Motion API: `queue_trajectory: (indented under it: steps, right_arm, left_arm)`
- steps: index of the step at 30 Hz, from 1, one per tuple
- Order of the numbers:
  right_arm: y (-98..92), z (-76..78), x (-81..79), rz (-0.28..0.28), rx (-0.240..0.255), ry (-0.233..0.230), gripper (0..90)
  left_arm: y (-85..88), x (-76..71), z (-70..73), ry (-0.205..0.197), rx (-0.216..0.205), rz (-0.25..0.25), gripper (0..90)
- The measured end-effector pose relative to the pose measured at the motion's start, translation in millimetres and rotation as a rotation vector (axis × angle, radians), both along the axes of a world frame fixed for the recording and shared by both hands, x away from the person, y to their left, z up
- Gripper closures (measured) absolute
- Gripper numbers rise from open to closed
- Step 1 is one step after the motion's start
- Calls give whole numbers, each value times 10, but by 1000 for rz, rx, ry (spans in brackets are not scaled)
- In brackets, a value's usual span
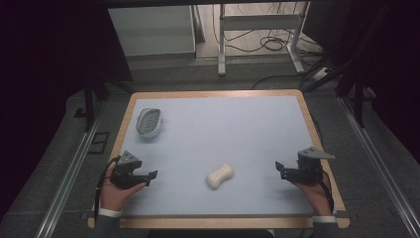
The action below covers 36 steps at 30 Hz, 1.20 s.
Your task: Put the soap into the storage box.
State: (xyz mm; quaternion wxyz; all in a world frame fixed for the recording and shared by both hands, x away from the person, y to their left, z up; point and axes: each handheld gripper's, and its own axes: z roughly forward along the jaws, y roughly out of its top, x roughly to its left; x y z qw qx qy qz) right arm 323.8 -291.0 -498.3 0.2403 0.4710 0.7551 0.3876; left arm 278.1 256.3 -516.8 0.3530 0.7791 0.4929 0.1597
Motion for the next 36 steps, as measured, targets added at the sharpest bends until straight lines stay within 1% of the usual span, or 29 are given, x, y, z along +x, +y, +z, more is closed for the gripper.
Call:
queue_trajectory:
  steps: [4, 5, 6, 7, 9, 10, 11, 12, 14, 17, 18, 19, 20, 21, 22, 25, 26, 27, 32, 33, 35, 36]
  right_arm:
    - [-25, -30, 17, 15, 8, 13, 76]
    - [-29, -32, 16, 17, 7, 15, 76]
    - [-29, -32, 16, 17, 7, 15, 76]
    - [-39, -35, 18, 19, 8, 15, 76]
    - [-45, -36, 18, 22, 10, 15, 76]
    - [-57, -37, 19, 24, 15, 12, 76]
    - [-64, -37, 19, 25, 14, 12, 76]
    - [-69, -36, 17, 24, 14, 14, 76]
    - [-74, -36, 17, 24, 14, 15, 76]
    - [-92, -24, 9, 18, 15, 15, 78]
    - [-97, -17, 6, 17, 15, 14, 79]
    - [-98, -12, 2, 14, 18, 13, 79]
    - [-97, -10, 0, 12, 17, 11, 79]
    - [-96, -8, -1, 12, 15, 9, 79]
    - [-94, -8, -1, 11, 13, 9, 80]
    - [-89, -15, 3, 13, 4, 11, 79]
    - [-90, -20, 5, 12, 3, 12, 79]
    - [-91, -22, 4, 13, 1, 14, 80]
    - [-102, -20, -4, 15, -3, 11, 80]
    - [-105, -18, -6, 14, -4, 10, 80]
    - [-110, -13, -10, 12, -3, 8, 81]
    - [-115, -10, -11, 13, -2, 8, 81]
  left_arm:
    - [20, 11, -18, 9, 13, 14, 247]
    - [36, 16, -16, 17, 2, 16, 247]
    - [36, 16, -16, 17, 2, 16, 247]
    - [46, 15, 3, 17, 1, 31, 247]
    - [51, 14, 17, 19, -1, 34, 247]
    - [48, 8, 55, 18, -22, 50, 246]
    - [47, 3, 82, 16, -44, 51, 246]
    - [41, -1, 110, 16, -57, 50, 250]
    - [35, -2, 130, 16, -54, 47, 251]
    - [-5, 2, 214, 18, -37, 31, 250]
    - [-31, 6, 268, 23, -22, 20, 251]
    - [-31, 6, 268, 23, -22, 20, 252]
    - [-55, 10, 313, 22, -12, 19, 257]
    - [-55, 10, 313, 22, -12, 19, 262]
    - [-93, 18, 365, 24, -2, 5, 268]
    - [-135, 26, 397, 20, 6, -5, 268]
    - [-186, 39, 431, 20, 19, -23, 268]
    - [-203, 44, 441, 18, 24, -27, 268]
    - [-286, 72, 483, 15, 36, -46, 268]
    - [-326, 84, 496, 18, 39, -58, 267]
    - [-348, 87, 502, 20, 37, -61, 268]
    - [-386, 98, 518, 19, 48, -70, 269]
